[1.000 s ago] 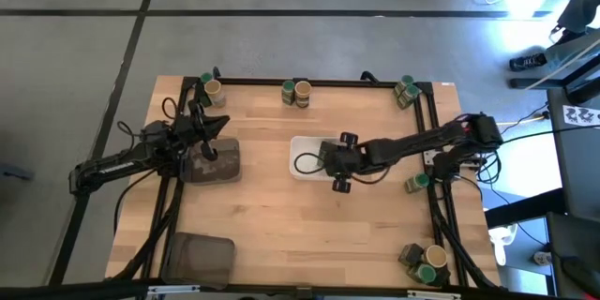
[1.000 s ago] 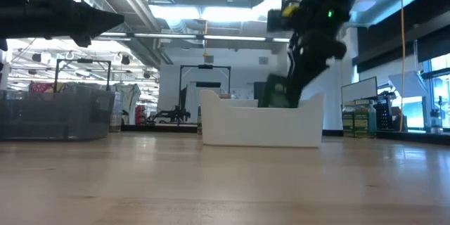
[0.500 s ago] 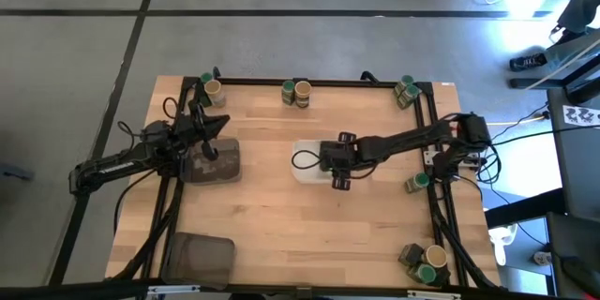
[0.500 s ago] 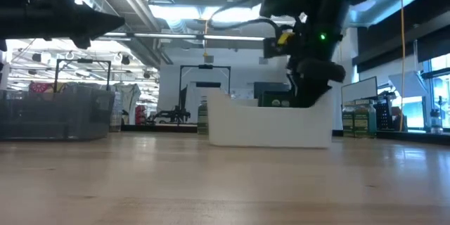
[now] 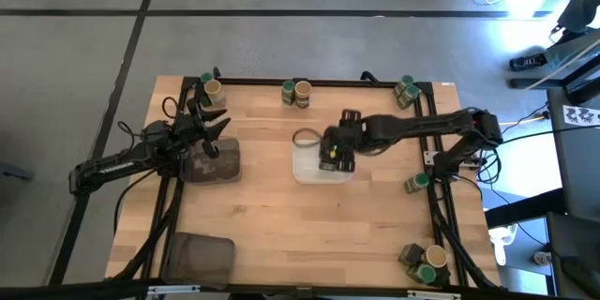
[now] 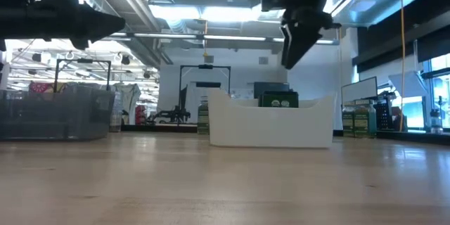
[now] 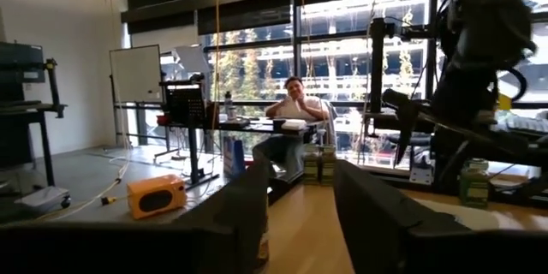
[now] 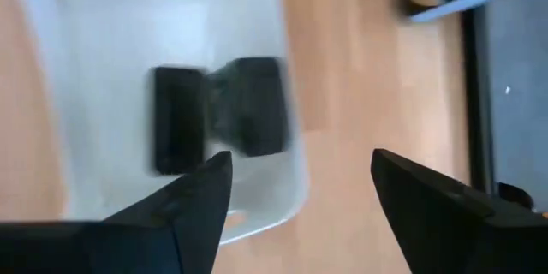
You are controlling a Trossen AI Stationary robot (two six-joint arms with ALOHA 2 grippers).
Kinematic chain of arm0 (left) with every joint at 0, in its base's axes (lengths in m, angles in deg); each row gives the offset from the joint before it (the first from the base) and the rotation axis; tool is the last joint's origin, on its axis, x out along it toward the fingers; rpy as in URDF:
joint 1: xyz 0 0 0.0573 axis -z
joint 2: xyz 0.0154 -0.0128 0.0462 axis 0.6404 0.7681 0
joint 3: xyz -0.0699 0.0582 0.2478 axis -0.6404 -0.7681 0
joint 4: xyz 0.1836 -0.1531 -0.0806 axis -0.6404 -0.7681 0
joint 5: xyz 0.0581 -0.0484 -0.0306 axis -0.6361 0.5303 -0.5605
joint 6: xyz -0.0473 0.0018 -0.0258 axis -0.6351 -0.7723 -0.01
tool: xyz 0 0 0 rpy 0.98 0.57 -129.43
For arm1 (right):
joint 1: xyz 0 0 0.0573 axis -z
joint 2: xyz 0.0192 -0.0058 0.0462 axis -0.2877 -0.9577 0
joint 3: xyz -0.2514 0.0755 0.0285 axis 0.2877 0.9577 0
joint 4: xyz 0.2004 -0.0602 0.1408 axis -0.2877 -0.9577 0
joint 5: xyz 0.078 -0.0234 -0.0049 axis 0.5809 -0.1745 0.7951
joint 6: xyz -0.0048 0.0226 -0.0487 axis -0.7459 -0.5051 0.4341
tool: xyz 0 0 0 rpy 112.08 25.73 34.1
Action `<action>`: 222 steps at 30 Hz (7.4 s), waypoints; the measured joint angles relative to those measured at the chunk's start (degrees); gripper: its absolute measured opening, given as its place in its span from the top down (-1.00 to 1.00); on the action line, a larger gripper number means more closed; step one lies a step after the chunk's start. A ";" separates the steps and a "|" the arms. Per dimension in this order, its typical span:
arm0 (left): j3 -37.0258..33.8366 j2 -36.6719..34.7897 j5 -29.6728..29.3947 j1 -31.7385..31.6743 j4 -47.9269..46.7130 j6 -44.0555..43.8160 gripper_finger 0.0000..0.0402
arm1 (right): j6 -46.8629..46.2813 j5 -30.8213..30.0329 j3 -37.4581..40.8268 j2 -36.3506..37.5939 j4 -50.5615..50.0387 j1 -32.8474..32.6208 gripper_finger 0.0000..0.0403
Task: Sort spices by type
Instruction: Put the gold seasoning bottle into the top black bin
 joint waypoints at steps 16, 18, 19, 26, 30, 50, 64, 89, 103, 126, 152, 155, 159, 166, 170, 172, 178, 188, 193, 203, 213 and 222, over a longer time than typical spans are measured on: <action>0.03 0.71 -6.10 -2.67 0.00 3.77 -0.25 | 7.98 22.52 13.23 1.41 44.67 26.22 -0.43; 0.05 1.42 -6.14 -3.43 0.09 2.75 -0.29 | 5.69 24.47 13.25 0.37 48.42 26.99 -0.52; 0.09 1.93 -6.12 -3.79 0.11 2.50 -0.30 | 5.01 25.78 13.21 -0.33 50.62 27.01 -0.58; 0.07 5.43 -6.07 -5.22 0.03 -0.03 -0.32 | 5.61 25.02 13.20 -6.03 62.13 27.18 -0.96; 0.07 7.11 -6.05 -5.18 0.11 -0.47 -0.32 | 6.96 19.42 13.20 -7.92 67.40 27.18 -0.90; 0.05 7.98 -6.01 -5.18 2.60 1.11 -0.32 | 7.55 16.30 13.16 -16.17 77.07 27.55 -0.83; 0.01 8.09 -5.96 -5.18 2.66 1.34 -0.32 | 4.79 15.74 13.14 -21.00 81.02 27.53 -0.83; 0.01 8.33 -6.09 -5.18 1.49 2.56 -0.32 | 3.22 14.65 13.25 -20.80 81.69 26.11 -0.40; 0.01 8.62 -4.50 -5.11 1.81 1.81 -0.32 | 0.14 21.89 10.71 -19.26 84.45 17.07 -0.40; 8.09 32.14 1.93 -1.75 1.78 -1.75 -0.32 | 1.59 25.44 -2.01 -32.32 78.11 13.26 -0.48; 28.60 59.26 9.50 -1.09 -9.10 1.91 -0.32 | 10.87 22.35 -2.08 -14.93 49.79 13.26 -0.87; 31.43 64.09 9.50 -1.09 -9.07 2.48 -0.32 | 11.42 21.55 -2.08 -12.19 42.19 13.26 -0.87; 35.37 68.95 9.40 -1.09 -13.49 2.89 -0.32 | 10.77 17.53 -1.99 -10.38 34.04 13.26 -0.87; 36.70 70.71 5.72 -2.04 -17.00 3.20 -0.32 | 10.31 17.41 -1.46 -9.92 32.07 13.26 -0.87; 36.70 70.80 5.56 -2.84 -16.51 3.20 -0.32 | 10.25 17.41 -0.19 -9.94 33.16 13.26 -0.87; 36.70 71.64 6.40 -3.07 -16.00 2.84 -0.32 | 10.17 17.41 0.13 -9.94 33.67 13.26 -0.87; 36.83 73.45 10.25 -3.26 -15.55 2.83 -0.32 | 10.13 17.41 0.49 -9.99 33.72 13.26 -0.87; 36.97 72.96 9.41 -3.63 -14.87 5.54 -0.32 | 10.15 17.38 0.49 -9.99 34.42 13.26 -0.87; 38.24 70.38 8.85 -3.63 -14.87 5.61 -0.32 | 10.57 15.08 0.48 -9.99 34.41 13.26 -0.87; 39.88 68.01 8.31 -3.65 -17.04 3.53 -0.33 | 10.81 14.83 0.48 -10.05 34.17 13.26 -0.87; 39.97 68.83 7.72 -3.42 -20.91 3.01 -0.94 | 12.12 14.81 0.48 -10.05 34.45 13.26 -0.87; 38.28 69.09 7.72 -3.26 -19.47 0.63 -0.87 | 12.05 14.83 0.48 -10.05 34.74 13.26 -0.87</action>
